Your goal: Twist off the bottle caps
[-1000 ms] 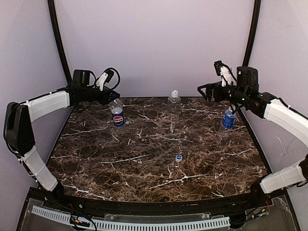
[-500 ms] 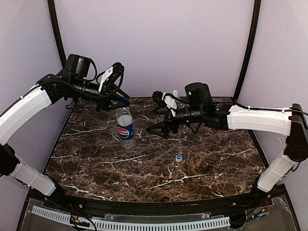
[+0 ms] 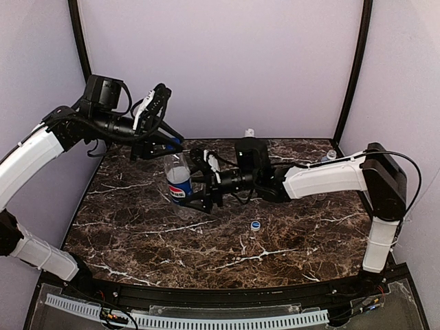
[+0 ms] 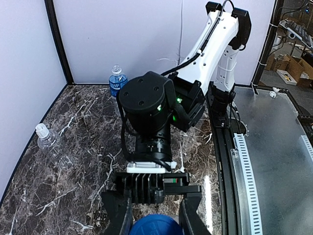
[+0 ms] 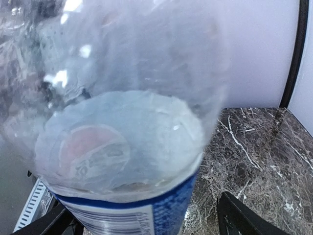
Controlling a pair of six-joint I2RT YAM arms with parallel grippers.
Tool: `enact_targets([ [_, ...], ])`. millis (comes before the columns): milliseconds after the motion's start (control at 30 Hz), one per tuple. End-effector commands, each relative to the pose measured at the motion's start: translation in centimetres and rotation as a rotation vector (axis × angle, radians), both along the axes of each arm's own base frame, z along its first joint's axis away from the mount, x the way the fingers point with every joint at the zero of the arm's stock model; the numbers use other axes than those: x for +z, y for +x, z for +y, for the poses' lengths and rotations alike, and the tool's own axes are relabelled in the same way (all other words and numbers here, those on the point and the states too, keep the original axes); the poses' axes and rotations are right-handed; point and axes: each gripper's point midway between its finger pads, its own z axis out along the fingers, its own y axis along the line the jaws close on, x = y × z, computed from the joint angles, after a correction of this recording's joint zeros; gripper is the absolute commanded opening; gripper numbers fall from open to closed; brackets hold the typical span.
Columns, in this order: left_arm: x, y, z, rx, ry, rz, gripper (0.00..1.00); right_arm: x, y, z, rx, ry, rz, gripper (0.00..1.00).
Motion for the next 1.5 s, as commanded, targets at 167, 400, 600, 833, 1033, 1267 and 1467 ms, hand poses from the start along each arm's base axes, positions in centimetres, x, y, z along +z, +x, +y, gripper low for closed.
enact_targets([
  [167,1.6,-0.7,0.2,0.011,-0.052,0.001,0.01,1.3,-1.8,0.3,0.083,0.075,-0.018,0.56],
  [400,2.9,1.7,1.5,0.208,-0.156,-0.106,0.98,3.9,-1.5,-0.1,0.04,0.131,-0.036,0.48],
  [600,-2.0,-0.5,1.8,0.168,-0.224,-0.041,0.99,7.1,-1.7,-0.9,-0.006,0.22,-0.088,0.47],
  [833,-4.0,-0.9,-0.2,0.147,-0.264,-0.009,0.89,6.9,-2.2,0.1,-0.004,0.197,-0.085,0.46],
  [1033,-3.3,-0.5,-0.9,0.159,-0.321,-0.053,0.62,6.7,-2.3,0.4,-0.012,0.191,-0.086,0.46],
  [1267,-4.3,-0.4,-0.7,0.181,-0.289,-0.019,0.4,7.0,-2.1,0.2,-0.035,0.167,-0.096,0.75],
  [1467,-6.9,2.3,1.5,0.367,-0.129,-0.134,0.38,8.3,-1.1,-3.9,-0.172,0.036,-0.137,0.99],
])
